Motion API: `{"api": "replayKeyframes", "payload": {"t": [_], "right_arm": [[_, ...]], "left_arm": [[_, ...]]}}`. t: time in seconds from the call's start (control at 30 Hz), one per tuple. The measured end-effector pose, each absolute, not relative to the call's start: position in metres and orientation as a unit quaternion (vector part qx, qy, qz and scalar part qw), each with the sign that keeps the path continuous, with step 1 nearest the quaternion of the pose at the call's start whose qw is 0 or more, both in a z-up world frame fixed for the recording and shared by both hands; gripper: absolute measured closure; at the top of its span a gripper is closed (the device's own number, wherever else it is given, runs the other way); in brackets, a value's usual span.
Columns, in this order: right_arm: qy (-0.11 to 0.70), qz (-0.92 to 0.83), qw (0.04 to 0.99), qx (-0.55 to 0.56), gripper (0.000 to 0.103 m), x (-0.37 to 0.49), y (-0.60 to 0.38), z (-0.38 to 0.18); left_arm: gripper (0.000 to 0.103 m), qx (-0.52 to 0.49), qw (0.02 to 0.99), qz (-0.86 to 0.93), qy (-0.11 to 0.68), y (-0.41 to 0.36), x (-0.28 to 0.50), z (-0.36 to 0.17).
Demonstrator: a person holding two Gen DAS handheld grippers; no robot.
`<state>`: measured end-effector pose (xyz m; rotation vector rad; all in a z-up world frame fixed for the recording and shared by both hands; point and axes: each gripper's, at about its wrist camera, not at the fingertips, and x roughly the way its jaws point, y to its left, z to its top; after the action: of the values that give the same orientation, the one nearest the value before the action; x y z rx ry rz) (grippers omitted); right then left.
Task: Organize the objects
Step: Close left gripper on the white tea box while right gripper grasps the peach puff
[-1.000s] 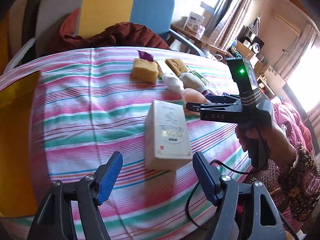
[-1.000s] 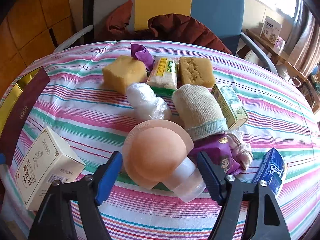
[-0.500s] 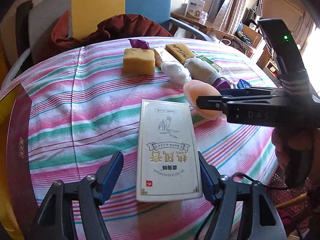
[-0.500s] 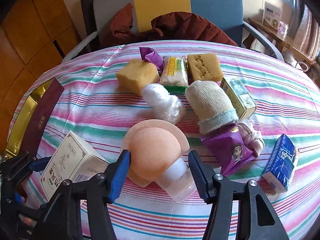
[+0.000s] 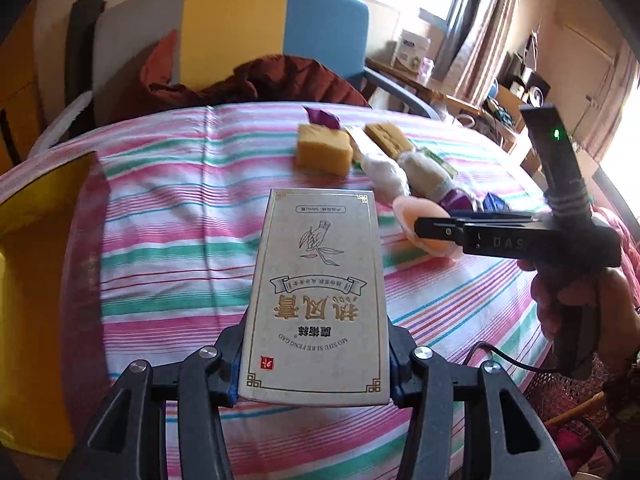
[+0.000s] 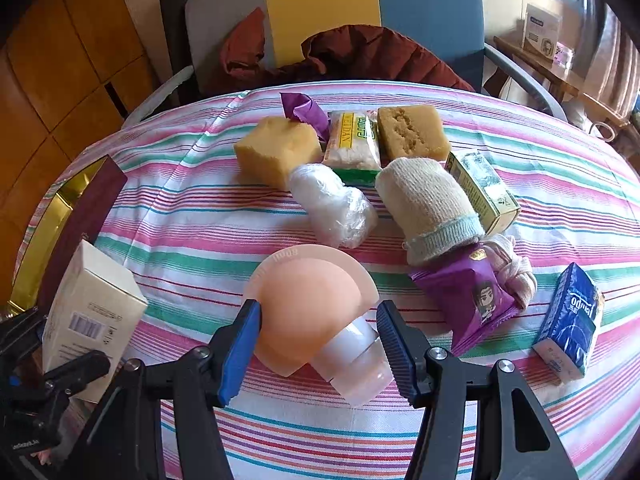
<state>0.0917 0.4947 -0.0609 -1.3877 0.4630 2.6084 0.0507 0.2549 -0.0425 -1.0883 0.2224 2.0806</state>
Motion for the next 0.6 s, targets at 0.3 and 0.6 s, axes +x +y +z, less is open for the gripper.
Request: {"api": "replayKeyframes", "payload": {"t": [0.3, 0.6], "right_arm": [[0.172, 0.883, 0.023, -0.435, 0.043, 0.091, 0.474, -0.055], [0.139, 0.9, -0.006, -0.413, 0.043, 0.094, 0.448, -0.05]], "left_arm": [[0.051, -0.408, 0.326, 0.853, 0.019, 0.185, 0.021, -0.01], [0.051, -0.457, 0.212, 0.864, -0.025, 0.114, -0.055, -0.026]]}}
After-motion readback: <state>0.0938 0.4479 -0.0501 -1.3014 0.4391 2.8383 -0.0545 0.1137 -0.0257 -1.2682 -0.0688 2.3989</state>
